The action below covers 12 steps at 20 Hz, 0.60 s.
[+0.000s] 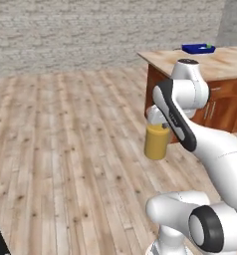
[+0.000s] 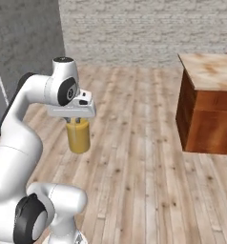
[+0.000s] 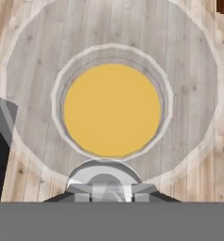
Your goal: There is a tray on the dining counter. Grab the cup, mug, and pitcher and place them on the tray. The pitcher may be placed next to the tray if it cannot fit the tray.
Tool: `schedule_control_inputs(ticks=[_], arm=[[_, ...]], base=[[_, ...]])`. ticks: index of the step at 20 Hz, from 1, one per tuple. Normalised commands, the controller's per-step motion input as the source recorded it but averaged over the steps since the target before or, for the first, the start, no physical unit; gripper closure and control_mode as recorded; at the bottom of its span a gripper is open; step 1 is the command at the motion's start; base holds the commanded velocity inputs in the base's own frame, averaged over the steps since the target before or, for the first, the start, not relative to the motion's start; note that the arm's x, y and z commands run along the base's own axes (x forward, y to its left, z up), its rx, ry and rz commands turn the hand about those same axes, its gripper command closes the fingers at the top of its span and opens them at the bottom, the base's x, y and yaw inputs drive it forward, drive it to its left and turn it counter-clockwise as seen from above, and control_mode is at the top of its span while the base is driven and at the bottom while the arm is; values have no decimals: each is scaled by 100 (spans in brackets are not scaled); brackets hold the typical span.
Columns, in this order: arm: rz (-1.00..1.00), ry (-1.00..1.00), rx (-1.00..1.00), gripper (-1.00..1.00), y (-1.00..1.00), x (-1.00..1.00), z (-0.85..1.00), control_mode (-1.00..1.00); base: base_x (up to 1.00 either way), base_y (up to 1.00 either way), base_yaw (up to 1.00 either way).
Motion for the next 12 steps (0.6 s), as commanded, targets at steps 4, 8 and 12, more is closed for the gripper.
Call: schedule_control_inputs(ticks=[4, 8, 12], arm=[[0, 0, 0, 100, 0, 0, 0, 100], [0, 0, 0, 100, 0, 0, 0, 100], [0, 0, 0, 100, 0, 0, 0, 100]], base=[[100, 71, -22], [100, 60, -22], [100, 19, -18]])
